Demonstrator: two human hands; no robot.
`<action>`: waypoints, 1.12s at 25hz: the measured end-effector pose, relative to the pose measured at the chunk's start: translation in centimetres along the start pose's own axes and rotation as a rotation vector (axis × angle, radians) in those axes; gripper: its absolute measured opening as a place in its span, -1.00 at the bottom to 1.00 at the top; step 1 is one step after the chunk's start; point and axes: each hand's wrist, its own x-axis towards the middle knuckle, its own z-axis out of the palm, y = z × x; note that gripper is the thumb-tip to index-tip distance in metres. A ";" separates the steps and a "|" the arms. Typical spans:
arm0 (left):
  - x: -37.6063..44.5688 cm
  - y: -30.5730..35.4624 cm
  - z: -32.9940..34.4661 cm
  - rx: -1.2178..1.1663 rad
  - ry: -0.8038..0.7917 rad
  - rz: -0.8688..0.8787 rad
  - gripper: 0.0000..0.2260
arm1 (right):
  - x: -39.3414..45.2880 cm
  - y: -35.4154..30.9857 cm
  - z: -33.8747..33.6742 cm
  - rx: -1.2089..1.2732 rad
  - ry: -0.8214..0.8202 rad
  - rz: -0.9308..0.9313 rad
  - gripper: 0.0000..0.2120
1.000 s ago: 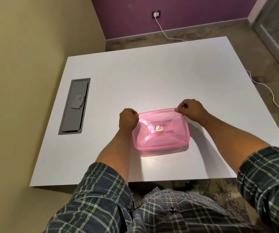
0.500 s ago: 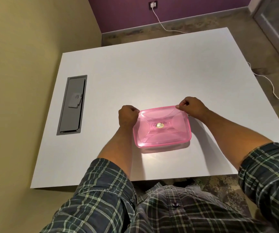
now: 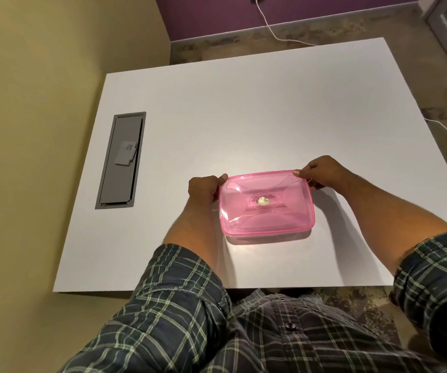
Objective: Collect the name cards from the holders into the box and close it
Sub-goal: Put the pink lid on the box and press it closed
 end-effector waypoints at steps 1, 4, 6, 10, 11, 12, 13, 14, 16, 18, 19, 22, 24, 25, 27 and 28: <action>-0.1 0.1 0.0 -0.032 -0.019 -0.029 -0.63 | 0.0 0.0 0.0 0.009 -0.007 0.038 -0.67; -0.1 0.3 0.0 -0.065 -0.045 -0.077 -0.66 | 0.1 -0.6 -0.2 0.053 -0.044 0.246 -0.67; 0.2 0.2 0.1 -0.058 -0.045 -0.093 -0.66 | 0.3 -1.4 -0.5 0.043 -0.080 0.358 -0.63; -0.1 0.8 0.4 -0.013 -0.003 -0.088 -0.68 | 1.3 -3.2 -0.2 -0.086 -0.012 0.340 -0.63; 0.0 0.9 0.5 -0.004 0.012 -0.086 -0.68 | 1.5 -3.5 0.0 -0.113 0.023 0.304 -0.63; 0.1 0.9 0.5 0.007 0.020 -0.083 -0.67 | 1.6 -3.8 0.1 -0.136 0.044 0.285 -0.64; 0.2 0.9 0.6 0.013 0.020 -0.078 -0.65 | 1.7 -3.9 0.1 -0.137 0.043 0.282 -0.64; 0.3 0.7 0.6 0.019 0.020 -0.070 -0.64 | 1.7 -3.9 0.0 -0.131 0.035 0.291 -0.64; 0.9 0.5 0.7 0.037 0.012 -0.047 -0.63 | 1.8 -3.6 -0.3 -0.112 0.028 0.306 -0.62; 1.5 0.4 0.7 0.026 0.014 -0.022 -0.65 | 1.8 -3.5 -0.5 -0.126 0.020 0.292 -0.60; 1.7 0.4 0.7 0.014 0.020 -0.018 -0.65 | 1.7 -3.5 -0.5 -0.130 0.014 0.284 -0.60; 2.2 0.8 0.9 0.052 0.016 -0.005 -0.63 | 1.5 -3.0 -0.5 -0.087 0.010 0.254 -0.62; 2.1 1.2 0.8 0.072 0.031 0.022 -0.63 | 1.2 -2.7 -0.4 -0.052 0.020 0.235 -0.64; 2.0 1.4 0.7 0.091 0.042 0.040 -0.62 | 1.2 -2.7 -0.3 -0.040 0.023 0.226 -0.64; 2.2 1.7 0.6 0.149 0.052 0.092 -0.59 | 1.3 -2.7 -0.3 -0.031 0.023 0.197 -0.62; 2.1 1.8 0.6 0.180 0.052 0.117 -0.57 | 1.4 -2.6 -0.3 -0.035 0.025 0.177 -0.61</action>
